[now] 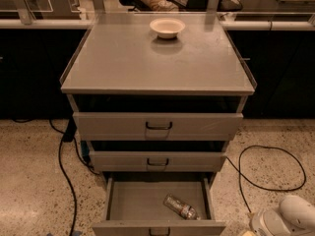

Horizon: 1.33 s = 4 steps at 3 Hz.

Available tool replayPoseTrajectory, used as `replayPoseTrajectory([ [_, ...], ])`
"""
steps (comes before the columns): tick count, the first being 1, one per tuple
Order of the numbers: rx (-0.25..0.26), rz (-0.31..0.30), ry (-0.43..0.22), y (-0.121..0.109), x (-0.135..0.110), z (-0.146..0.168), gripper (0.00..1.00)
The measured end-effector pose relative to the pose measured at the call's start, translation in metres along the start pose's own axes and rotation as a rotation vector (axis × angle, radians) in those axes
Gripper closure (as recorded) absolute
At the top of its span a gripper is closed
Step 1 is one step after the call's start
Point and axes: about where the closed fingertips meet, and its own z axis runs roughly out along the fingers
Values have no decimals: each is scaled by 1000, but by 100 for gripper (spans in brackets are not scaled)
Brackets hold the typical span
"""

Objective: Pick water bottle from bottom drawer and place on counter

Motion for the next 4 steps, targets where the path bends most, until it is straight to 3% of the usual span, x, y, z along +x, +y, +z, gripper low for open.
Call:
replayPoseTrajectory([
  [2,-26,-84,10,27,1,40,0],
  [3,-3,-119,-11,45,-1,72,0],
  [4,50,-106,-57,59,-5,100,0],
])
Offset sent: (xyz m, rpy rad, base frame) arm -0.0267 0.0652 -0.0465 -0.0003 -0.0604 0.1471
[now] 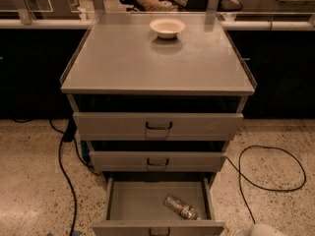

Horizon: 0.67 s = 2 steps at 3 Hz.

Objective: Pick water bottle from bottom drawer and place on counter

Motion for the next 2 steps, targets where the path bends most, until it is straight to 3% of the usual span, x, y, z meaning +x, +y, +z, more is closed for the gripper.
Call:
replayPoseTrajectory([
  [1,70,14,-61,7,-10,17,0],
  [2,140,16,-108,-10,-22,16,0],
])
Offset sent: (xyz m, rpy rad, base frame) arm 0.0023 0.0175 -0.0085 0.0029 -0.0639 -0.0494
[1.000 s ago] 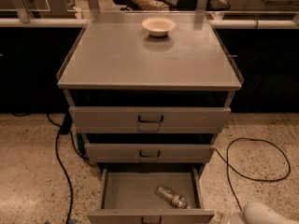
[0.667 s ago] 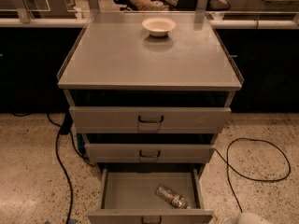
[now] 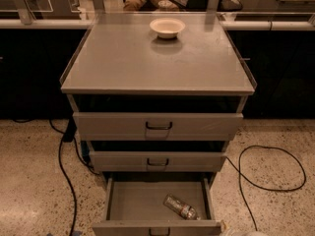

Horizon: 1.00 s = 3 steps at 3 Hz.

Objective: Pick water bottle from bottom drawer and place on counter

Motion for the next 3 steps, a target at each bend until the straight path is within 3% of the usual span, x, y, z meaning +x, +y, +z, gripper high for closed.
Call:
replayPoseTrajectory([
  [1,0,0,0,0,0,0,0],
  [3,18,-4,23,-22,-32,26,0],
])
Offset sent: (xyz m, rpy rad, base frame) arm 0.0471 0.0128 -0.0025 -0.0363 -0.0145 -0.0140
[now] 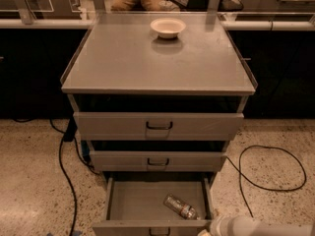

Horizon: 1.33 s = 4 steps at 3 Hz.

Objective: Pick water bottle from bottom drawer and place on counter

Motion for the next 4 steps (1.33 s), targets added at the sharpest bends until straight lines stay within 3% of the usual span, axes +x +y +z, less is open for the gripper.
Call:
replayPoseTrajectory([
  [2,7,-13,7,-9,-31,36,0],
  [4,16,36,-13,-7,-36,56,0],
])
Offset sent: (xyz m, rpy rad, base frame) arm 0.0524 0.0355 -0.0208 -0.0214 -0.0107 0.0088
